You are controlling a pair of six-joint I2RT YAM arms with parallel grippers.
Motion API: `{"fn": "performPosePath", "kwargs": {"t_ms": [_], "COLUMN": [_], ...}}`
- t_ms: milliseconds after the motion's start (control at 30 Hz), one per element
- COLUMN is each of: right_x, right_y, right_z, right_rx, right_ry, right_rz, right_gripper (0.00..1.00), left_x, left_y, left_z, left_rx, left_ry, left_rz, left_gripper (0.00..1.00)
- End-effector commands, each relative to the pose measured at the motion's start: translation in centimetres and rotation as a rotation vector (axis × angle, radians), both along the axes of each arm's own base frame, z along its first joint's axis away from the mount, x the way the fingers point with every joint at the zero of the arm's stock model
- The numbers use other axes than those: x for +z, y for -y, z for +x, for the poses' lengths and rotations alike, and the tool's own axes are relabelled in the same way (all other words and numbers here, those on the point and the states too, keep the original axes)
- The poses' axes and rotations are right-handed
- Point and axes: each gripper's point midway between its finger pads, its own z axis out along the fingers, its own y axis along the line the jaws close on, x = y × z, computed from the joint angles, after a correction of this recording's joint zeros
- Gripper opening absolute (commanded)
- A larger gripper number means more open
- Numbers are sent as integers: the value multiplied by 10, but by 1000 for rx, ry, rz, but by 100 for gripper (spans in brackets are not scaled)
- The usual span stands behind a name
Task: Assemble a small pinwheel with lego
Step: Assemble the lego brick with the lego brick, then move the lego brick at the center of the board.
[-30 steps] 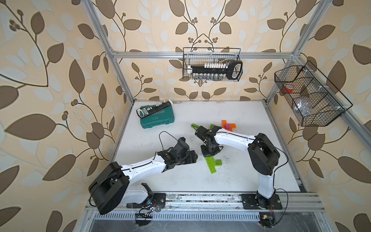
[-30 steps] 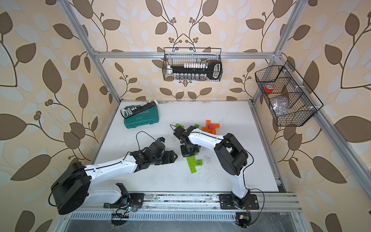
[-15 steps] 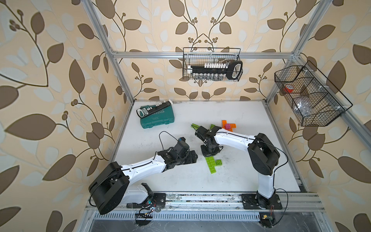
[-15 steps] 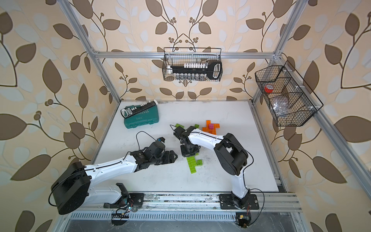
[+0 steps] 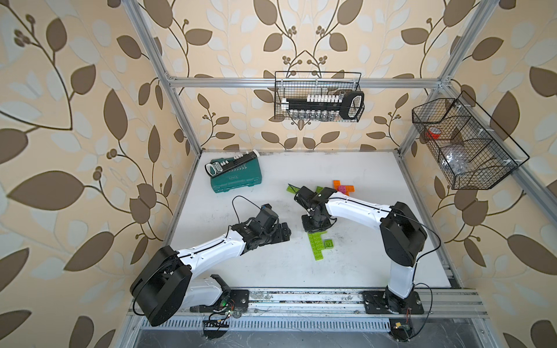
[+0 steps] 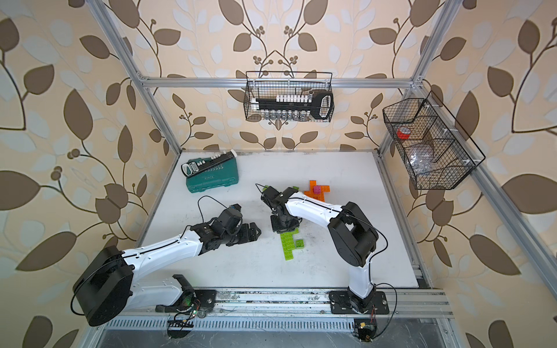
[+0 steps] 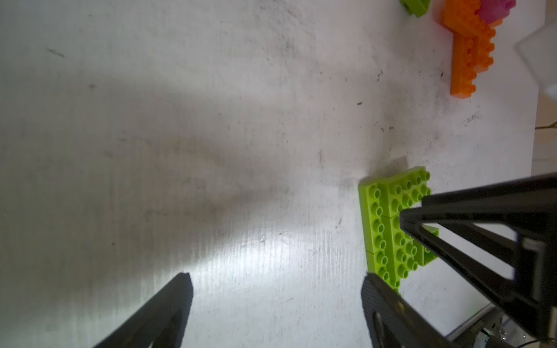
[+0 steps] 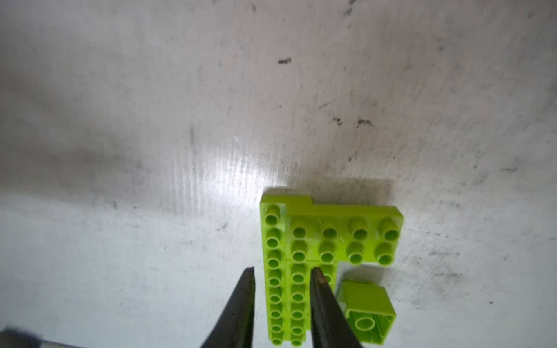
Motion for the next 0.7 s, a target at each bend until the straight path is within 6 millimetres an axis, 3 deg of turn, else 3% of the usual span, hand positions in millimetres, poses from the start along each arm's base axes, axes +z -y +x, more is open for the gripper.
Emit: {"fn": "performPosePath", "kwargs": {"t_ms": [0, 133, 367, 567, 667], "right_x": [34, 46, 46, 32, 20], "right_y": [-2, 10, 29, 63, 66], "right_z": [18, 49, 119, 168, 180], "right_rx": [60, 130, 167, -97, -193], "right_ry": [99, 166, 222, 164, 147], "right_rz": [54, 50, 1, 0, 16], "right_gripper": [30, 35, 48, 51, 53], "left_x": [23, 33, 41, 45, 43], "left_y": [1, 3, 19, 35, 42], "left_z": [18, 41, 92, 132, 150], "left_rx": [-23, -36, -53, -68, -79], "left_ry": [35, 46, 65, 85, 102], "left_rz": [-34, -11, -18, -22, -11], "left_gripper": [90, 88, 86, 85, 85]}}
